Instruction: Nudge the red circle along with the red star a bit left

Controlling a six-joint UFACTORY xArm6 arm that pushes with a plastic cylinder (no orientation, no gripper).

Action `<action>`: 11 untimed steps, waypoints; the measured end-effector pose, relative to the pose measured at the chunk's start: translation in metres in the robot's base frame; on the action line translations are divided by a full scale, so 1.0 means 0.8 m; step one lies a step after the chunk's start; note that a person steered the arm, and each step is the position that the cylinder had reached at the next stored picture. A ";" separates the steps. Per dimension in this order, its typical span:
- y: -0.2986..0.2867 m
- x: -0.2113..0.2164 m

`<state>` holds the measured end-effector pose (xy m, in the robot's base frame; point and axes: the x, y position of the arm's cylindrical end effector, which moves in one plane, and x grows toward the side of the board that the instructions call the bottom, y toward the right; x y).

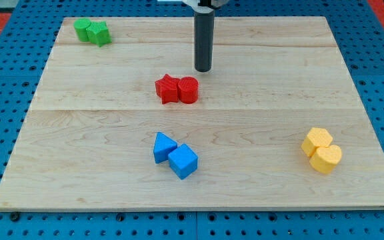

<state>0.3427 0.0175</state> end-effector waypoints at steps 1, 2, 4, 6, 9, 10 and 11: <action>0.030 0.002; 0.061 0.005; 0.075 0.005; 0.088 0.007; 0.124 0.054; 0.080 0.066; 0.038 0.100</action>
